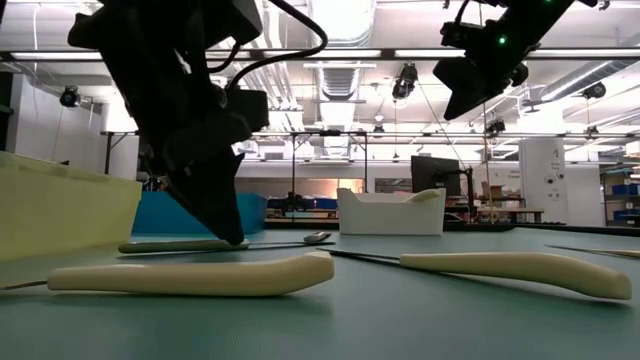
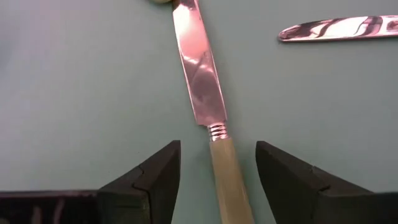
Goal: Sort silverware by color (type)
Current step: Put the bottom green knife into the green bin
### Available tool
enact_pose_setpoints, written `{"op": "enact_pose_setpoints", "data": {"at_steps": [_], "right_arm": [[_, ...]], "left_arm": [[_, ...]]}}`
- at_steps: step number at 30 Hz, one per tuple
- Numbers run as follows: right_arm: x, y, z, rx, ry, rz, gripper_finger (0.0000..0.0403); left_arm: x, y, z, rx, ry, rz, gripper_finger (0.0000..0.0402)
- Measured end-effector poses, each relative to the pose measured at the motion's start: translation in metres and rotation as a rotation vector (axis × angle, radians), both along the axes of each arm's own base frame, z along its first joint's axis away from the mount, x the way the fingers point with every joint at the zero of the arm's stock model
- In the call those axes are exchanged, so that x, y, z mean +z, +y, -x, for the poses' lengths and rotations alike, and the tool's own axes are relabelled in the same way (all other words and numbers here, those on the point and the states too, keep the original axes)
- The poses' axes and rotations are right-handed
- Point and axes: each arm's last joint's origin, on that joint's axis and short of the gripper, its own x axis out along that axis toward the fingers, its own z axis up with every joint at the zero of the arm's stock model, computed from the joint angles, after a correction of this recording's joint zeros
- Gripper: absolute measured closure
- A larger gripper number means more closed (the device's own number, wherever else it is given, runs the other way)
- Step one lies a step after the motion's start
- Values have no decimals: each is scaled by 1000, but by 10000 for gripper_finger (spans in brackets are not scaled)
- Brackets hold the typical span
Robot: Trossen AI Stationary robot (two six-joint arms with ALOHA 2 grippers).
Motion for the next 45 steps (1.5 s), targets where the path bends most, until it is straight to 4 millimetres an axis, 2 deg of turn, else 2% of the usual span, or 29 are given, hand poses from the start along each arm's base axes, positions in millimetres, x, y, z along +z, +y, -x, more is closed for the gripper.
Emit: {"op": "enact_pose_setpoints", "data": {"at_steps": [15,20,26,31,39,45], "right_arm": [[0,0,0,0,-1,0,339],[0,0,0,1,-1,1,339],[-1,0,0,5,11,4,339],[-1,0,0,9,15,6,339],[-1,0,0,9,14,6,339],[-1,0,0,12,18,8,339]], "left_arm": [[-11,1,3,20,-68,27,214],[-21,-1,-4,18,-46,6,214],[-12,-3,-11,-12,-2,-18,218],[-11,-4,-12,-12,5,-12,257],[-14,-4,-11,17,12,1,375],[-14,-4,-10,37,8,7,382]]}}
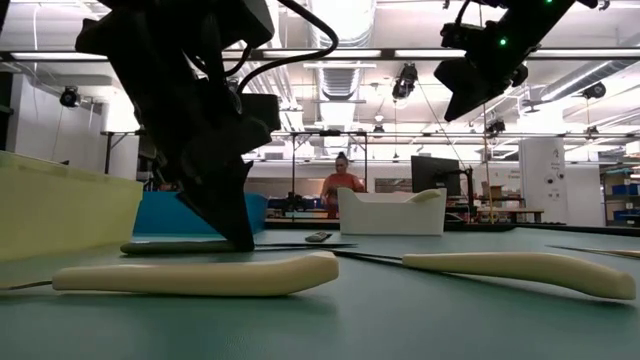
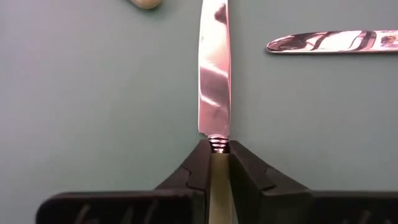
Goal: Sort silverware by color (type)
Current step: Put the bottom green knife into the green bin
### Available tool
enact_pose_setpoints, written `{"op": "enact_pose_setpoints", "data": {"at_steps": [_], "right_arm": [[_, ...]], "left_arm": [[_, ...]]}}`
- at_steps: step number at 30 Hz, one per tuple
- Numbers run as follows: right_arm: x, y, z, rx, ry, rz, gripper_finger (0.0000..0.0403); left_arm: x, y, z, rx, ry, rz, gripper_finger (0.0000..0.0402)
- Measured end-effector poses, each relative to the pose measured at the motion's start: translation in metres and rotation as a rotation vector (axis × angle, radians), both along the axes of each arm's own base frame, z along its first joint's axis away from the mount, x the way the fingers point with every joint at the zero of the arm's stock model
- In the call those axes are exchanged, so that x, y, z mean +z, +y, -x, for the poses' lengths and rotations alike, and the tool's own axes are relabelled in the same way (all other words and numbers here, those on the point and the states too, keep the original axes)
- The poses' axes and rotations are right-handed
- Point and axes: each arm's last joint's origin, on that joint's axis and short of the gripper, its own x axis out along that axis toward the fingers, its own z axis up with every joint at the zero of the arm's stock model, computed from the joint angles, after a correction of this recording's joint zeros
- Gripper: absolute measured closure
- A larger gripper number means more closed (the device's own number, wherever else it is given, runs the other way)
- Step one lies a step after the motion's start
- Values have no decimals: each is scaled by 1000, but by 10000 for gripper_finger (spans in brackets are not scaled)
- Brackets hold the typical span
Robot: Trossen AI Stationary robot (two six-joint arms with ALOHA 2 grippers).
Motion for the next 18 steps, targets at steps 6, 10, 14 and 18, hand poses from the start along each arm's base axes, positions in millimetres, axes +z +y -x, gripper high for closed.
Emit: {"op": "enact_pose_setpoints", "data": {"at_steps": [6,10,14,18], "right_arm": [[0,0,0,1,2,0,339],[0,0,0,2,1,0,339],[0,0,0,2,2,0,339],[0,0,0,2,2,1,339]], "left_arm": [[9,0,-1,-3,-2,-1,390],[19,0,0,-3,29,-10,396],[30,0,0,-12,63,-11,398],[40,0,-2,-14,85,-23,398]]}}
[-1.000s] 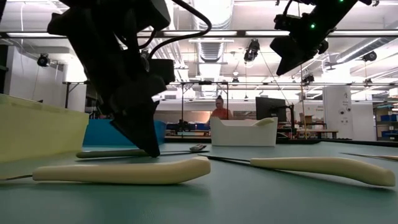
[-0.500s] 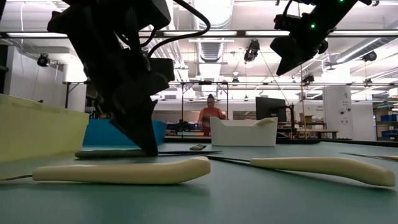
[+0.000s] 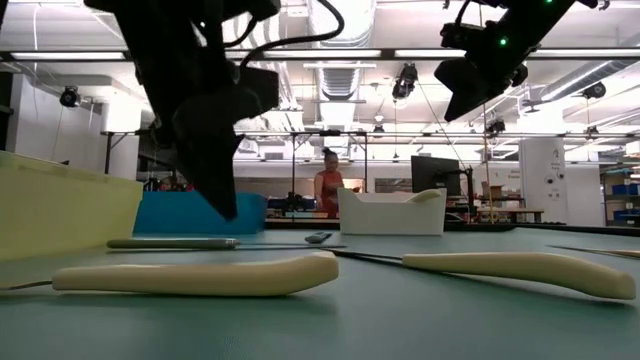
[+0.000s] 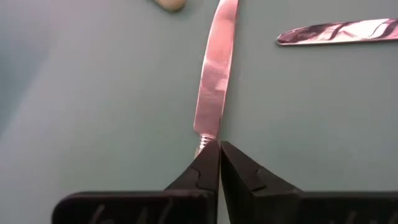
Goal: Sort silverware by color (type)
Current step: Put the bottom green knife into the green bin
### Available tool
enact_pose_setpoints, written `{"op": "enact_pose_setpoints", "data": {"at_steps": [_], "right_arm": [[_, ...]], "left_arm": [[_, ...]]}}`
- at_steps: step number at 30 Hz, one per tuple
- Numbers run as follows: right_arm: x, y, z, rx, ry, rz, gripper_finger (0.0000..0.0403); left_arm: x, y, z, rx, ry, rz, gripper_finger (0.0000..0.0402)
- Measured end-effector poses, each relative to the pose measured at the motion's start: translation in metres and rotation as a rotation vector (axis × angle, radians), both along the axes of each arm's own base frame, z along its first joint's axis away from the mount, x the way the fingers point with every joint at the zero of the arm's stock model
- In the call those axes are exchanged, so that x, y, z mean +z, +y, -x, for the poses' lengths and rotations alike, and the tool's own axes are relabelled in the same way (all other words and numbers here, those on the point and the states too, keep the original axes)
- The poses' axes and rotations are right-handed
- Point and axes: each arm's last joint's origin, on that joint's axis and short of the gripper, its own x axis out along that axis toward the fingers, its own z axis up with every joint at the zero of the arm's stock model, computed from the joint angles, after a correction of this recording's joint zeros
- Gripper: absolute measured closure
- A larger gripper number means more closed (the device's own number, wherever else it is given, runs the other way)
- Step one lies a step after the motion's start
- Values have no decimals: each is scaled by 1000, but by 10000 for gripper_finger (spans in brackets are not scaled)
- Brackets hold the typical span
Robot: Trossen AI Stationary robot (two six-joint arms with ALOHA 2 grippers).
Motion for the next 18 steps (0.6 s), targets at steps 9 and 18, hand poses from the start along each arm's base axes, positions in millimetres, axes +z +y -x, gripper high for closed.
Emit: {"op": "enact_pose_setpoints", "data": {"at_steps": [9,18], "right_arm": [[0,0,0,2,4,1,339],[-8,4,-7,156,-25,-113,339]], "left_arm": [[12,-4,-10,-158,-15,-39,400],[16,-3,-7,-346,32,-116,401]]}}
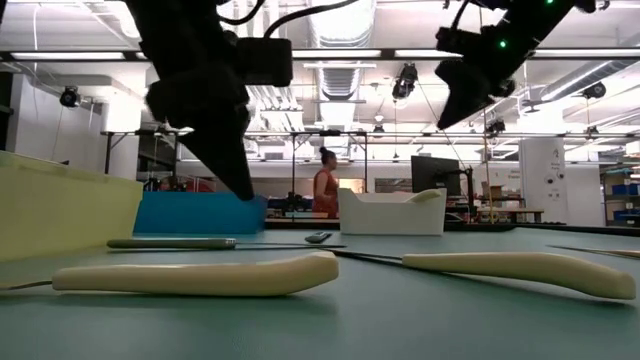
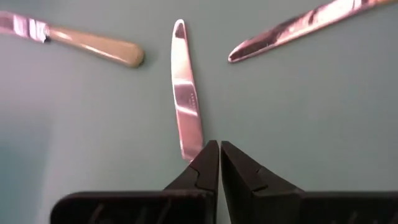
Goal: Sort silverware by color (type)
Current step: Put the bottom green knife into the green bin
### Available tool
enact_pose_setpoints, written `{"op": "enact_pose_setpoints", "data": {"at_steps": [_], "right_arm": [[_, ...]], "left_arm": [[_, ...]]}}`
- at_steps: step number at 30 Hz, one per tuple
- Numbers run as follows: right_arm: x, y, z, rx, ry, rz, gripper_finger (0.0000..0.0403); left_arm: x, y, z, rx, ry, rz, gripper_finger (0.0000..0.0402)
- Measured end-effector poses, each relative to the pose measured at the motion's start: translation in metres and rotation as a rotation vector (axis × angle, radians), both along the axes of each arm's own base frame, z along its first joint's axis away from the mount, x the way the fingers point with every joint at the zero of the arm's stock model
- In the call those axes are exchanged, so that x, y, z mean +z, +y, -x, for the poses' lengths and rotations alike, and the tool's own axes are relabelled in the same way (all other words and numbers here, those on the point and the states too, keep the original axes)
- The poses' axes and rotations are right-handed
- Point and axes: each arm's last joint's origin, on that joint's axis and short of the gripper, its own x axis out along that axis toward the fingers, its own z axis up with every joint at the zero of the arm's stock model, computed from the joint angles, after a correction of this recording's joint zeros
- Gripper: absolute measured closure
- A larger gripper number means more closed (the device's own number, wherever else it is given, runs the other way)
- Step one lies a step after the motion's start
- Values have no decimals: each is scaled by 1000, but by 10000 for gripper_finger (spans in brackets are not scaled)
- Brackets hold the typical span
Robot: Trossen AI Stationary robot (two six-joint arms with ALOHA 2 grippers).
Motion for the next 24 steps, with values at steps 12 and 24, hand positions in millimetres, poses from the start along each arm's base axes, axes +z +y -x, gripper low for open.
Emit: {"op": "enact_pose_setpoints", "data": {"at_steps": [12,24], "right_arm": [[-14,6,-48,218,-218,-138,339],[-74,8,-101,454,16,-101,339]], "left_arm": [[13,21,4,-269,52,-169,401],[11,14,11,-205,86,-15,401]]}}
